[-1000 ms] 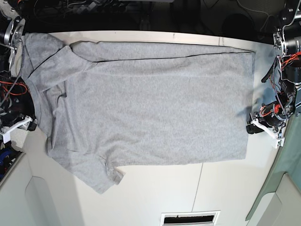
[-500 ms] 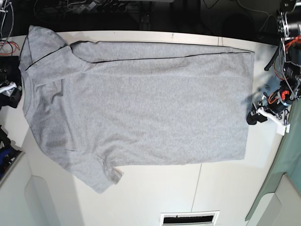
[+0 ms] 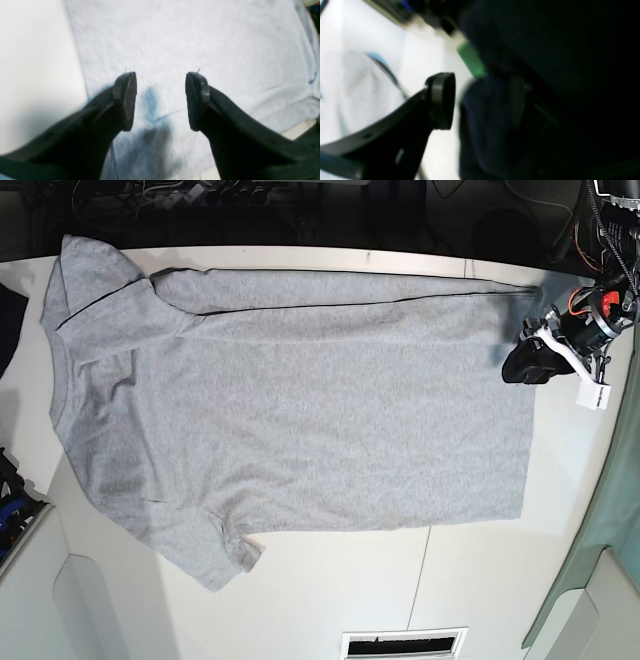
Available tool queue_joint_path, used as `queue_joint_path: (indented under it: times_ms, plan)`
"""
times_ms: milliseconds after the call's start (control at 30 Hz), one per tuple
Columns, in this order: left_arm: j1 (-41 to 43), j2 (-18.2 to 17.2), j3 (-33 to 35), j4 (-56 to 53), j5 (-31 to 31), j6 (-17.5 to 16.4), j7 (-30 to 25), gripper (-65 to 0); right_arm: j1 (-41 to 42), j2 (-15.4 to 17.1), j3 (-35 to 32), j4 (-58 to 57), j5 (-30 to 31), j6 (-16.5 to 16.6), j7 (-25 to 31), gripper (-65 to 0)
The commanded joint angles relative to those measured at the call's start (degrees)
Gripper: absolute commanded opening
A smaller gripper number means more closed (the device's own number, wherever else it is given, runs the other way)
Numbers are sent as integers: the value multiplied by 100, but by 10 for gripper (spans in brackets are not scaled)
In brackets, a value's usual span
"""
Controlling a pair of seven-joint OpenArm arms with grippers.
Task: Layout the t-shirt on the table in an organized manner, then fold the t-shirt properly
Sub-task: 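Grasp the shirt's side edge with both grippers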
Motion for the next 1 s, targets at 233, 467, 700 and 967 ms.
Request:
queue_joint_path:
  times_ms: [233,467,700,967]
  plan:
    - [-308,-103,-35,98,-127,0,-127,-313,994,-304,46,109,-96,-4,-2,-318]
    - [-553,-105,-35,68,426,214,-216,-312,1648,-903,-485,109,-1106,-721,66,-318]
    - [-1189,-122,-11,-306,1062,754,-413,-313,2015,-1329,-1738,109,-2354,-1880,415,-318]
    - [-2446,-142,420,-2570,1663,758,-903,-312,2072,-1427,-2271,-175,-2520,-1969,459,-318]
